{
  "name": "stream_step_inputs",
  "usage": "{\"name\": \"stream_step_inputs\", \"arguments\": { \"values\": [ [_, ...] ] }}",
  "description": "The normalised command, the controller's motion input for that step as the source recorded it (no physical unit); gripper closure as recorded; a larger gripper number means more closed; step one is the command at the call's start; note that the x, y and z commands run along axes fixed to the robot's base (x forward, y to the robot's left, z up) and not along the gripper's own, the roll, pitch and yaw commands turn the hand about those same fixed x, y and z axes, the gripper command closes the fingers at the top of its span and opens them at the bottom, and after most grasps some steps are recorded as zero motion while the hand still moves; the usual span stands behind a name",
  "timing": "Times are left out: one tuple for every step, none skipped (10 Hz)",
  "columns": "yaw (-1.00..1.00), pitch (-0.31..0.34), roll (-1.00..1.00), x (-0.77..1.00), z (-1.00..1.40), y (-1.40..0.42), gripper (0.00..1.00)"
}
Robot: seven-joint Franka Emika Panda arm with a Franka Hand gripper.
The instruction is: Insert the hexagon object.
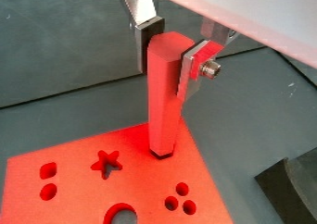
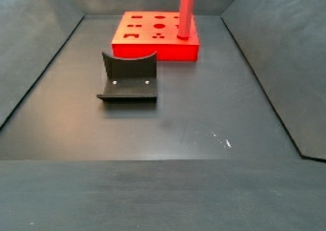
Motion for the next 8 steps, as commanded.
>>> {"name": "stream_step_inputs", "arguments": {
  "values": [
    [0.06, -0.076, 0.0, 0.0, -0.2, 0.0, 1.0],
    [0.05, -0.066, 0.0, 0.0, -0.19, 0.0, 1.0],
    [0.05, -0.071, 0.0, 0.0, -0.22, 0.0, 1.0],
    [0.04, -0.093, 0.0, 0.0, -0.28, 0.0, 1.0],
    [0.06, -0.091, 0.0, 0.0, -0.31, 0.0, 1.0],
    [0.07, -0.076, 0.06, 0.0, -0.32, 0.0, 1.0],
    [0.02, -0.029, 0.17, 0.05, -0.35, 0.0, 1.0],
    [0.0, 0.0, 0.22, 0.1, -0.42, -0.04, 1.0]
  ]
}}
